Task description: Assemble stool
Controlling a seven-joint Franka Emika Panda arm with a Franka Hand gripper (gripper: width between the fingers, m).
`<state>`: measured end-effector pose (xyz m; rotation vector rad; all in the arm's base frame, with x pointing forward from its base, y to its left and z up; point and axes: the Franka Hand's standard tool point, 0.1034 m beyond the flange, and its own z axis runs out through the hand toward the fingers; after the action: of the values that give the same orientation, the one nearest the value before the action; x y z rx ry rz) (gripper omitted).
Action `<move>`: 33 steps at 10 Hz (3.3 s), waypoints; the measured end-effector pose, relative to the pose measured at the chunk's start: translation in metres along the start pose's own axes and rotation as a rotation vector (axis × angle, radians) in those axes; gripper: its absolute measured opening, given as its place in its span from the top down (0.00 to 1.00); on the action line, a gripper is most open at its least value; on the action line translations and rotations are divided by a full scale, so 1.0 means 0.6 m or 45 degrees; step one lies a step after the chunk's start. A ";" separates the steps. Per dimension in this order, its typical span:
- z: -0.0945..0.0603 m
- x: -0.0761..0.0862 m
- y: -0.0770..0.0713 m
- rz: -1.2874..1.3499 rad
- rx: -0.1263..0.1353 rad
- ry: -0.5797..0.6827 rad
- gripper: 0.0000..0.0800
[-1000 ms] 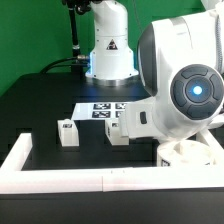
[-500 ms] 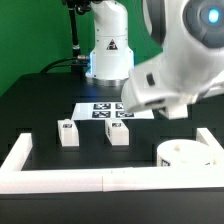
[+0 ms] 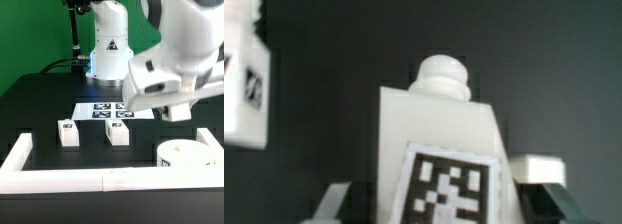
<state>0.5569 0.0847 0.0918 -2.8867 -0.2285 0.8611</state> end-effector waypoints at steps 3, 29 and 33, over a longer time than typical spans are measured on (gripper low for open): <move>-0.113 0.022 -0.028 -0.077 -0.041 0.291 0.59; -0.049 0.106 -0.017 -0.492 -0.551 1.399 0.59; -0.049 0.109 -0.030 -0.504 -0.549 1.403 0.59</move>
Offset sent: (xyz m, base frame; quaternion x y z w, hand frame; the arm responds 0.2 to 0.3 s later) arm -0.0114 0.0240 -0.0098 0.0190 0.1755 0.1076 0.9784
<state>0.6251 0.1119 0.0839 -2.9869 -0.8594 -0.9347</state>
